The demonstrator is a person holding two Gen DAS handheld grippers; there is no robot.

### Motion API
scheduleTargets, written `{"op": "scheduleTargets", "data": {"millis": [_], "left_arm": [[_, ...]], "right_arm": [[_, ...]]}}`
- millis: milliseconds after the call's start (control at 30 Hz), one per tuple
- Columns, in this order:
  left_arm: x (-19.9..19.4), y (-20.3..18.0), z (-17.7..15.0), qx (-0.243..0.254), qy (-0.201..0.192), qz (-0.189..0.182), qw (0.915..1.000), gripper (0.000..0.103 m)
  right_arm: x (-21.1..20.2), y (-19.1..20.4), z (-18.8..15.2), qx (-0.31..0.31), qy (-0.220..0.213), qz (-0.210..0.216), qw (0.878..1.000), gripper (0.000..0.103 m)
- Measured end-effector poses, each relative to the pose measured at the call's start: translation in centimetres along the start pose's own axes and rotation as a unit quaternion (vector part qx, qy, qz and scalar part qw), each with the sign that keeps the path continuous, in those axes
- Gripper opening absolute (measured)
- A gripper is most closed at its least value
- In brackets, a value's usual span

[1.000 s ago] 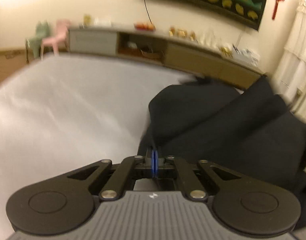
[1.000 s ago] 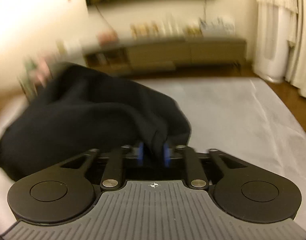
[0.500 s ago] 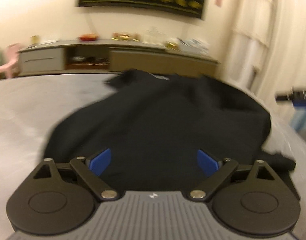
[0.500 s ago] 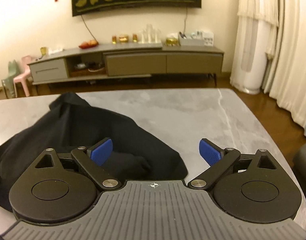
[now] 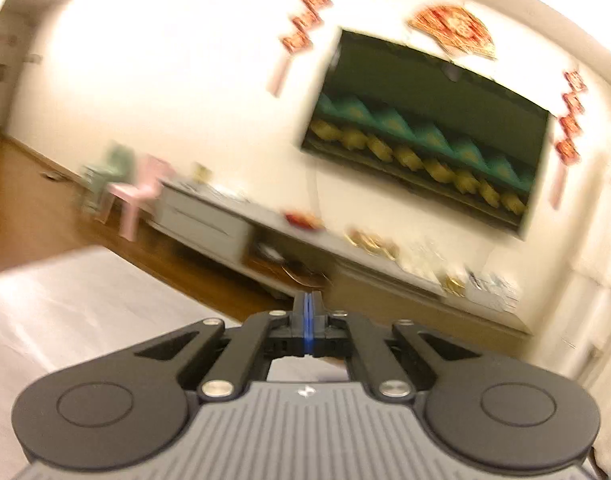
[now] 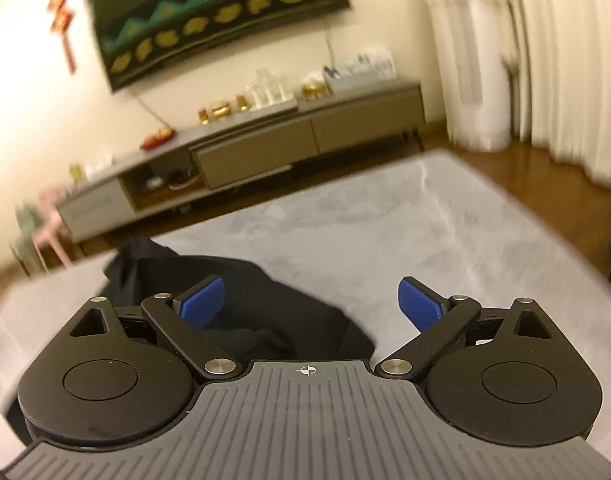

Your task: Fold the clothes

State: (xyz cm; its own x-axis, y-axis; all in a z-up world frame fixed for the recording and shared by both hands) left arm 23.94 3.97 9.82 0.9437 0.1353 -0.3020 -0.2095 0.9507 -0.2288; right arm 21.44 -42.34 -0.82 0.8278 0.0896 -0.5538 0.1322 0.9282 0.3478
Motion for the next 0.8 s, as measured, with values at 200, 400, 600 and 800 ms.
{"op": "scheduleTargets", "data": {"millis": [200, 400, 600, 800], "left_arm": [[-0.6, -4.7, -11.3, 0.109, 0.155, -0.052, 0.9805, 0.034], [-2.6, -6.6, -15.5, 0.152, 0.174, -0.055, 0.9714, 0.046], [-5.8, -2.0, -10.9, 0.043, 0.106, -0.002, 0.9935, 0.062], [-7.3, -4.6, -11.1, 0.093, 0.141, -0.033, 0.9852, 0.067]], "right_arm": [[5.1, -0.3, -3.6, 0.106, 0.083, 0.094, 0.986, 0.096], [7.2, 1.8, -6.1, 0.099, 0.085, 0.126, 0.983, 0.003], [-3.5, 12.0, -9.6, -0.11, 0.089, 0.335, 0.932, 0.003], [-7.3, 12.0, -19.2, -0.298, 0.176, 0.302, 0.888, 0.016]]}}
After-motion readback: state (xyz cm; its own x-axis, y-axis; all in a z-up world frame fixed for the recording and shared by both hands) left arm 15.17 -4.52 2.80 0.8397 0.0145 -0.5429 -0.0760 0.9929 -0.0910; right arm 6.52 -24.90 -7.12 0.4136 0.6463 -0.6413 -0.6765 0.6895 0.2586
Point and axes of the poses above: each gripper's, at about its wrist camera, not at the fingertips, and x roughly the way its jaws point, y to its left, z to its top, the point moved 6 cm from there along x, roughly the way its jaws point, and after that the axes turned 1 degree about y, right-handed, at the moved point
